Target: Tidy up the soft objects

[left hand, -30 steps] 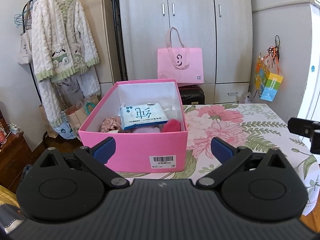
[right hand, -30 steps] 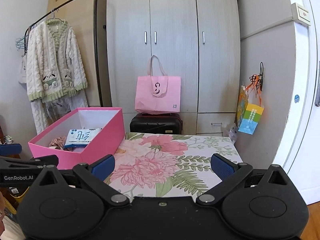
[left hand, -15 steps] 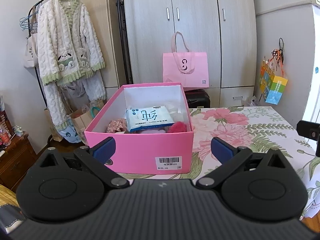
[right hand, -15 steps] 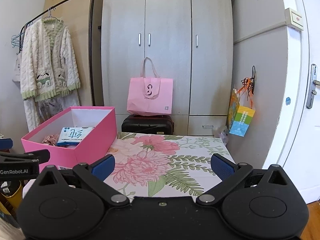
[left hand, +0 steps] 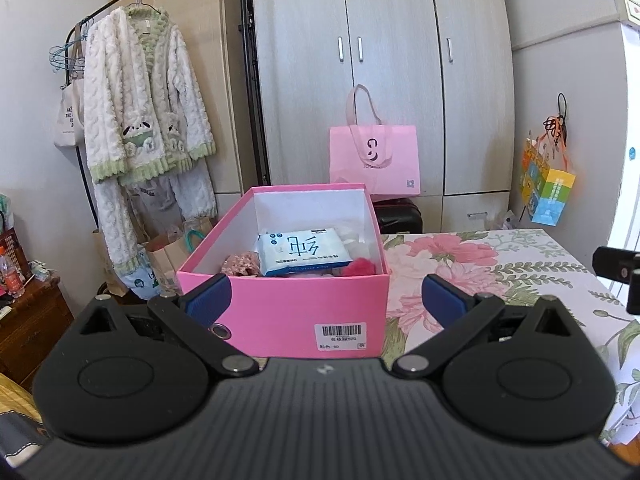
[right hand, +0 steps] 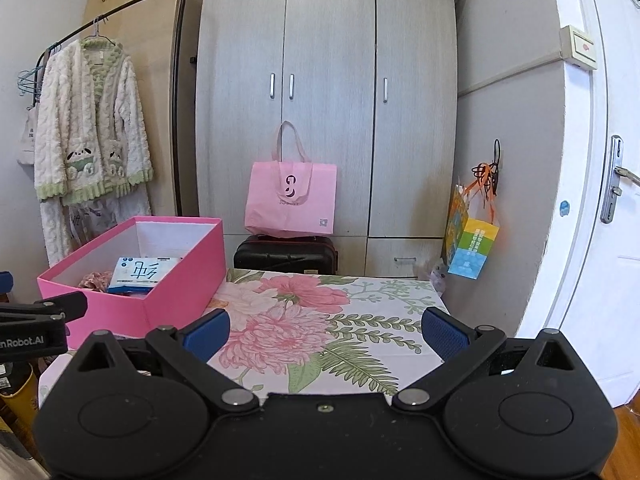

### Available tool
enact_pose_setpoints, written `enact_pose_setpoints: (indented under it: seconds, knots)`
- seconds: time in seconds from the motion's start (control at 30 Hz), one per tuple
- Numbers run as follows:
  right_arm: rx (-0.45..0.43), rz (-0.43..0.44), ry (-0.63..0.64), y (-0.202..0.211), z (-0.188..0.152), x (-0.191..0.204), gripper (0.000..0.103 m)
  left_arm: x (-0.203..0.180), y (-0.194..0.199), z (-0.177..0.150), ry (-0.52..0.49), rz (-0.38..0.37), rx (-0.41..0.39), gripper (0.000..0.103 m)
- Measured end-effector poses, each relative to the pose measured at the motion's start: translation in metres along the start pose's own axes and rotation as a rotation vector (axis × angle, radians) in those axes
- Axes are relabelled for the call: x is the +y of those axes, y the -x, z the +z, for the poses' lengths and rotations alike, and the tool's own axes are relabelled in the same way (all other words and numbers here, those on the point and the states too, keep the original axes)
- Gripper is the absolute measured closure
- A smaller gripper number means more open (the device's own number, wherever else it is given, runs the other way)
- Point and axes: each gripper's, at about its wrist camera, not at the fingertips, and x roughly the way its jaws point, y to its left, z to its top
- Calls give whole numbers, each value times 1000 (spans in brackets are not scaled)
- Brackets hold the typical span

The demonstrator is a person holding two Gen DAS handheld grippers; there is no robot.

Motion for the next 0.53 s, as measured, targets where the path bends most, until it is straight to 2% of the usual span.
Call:
enact_pose_setpoints:
  seconds: [0.17, 0.33, 0.53]
  knots:
    - [-2, 0, -4, 1, 0, 1, 0, -2, 1, -1, -11, -1, -2, 0]
    - [0, 0, -3, 2, 0, 1, 0, -1, 0, -1, -1, -33, 12, 0]
    - [12, -2, -10, -1, 0, 0, 0, -1, 1, -2, 0, -25, 10, 0]
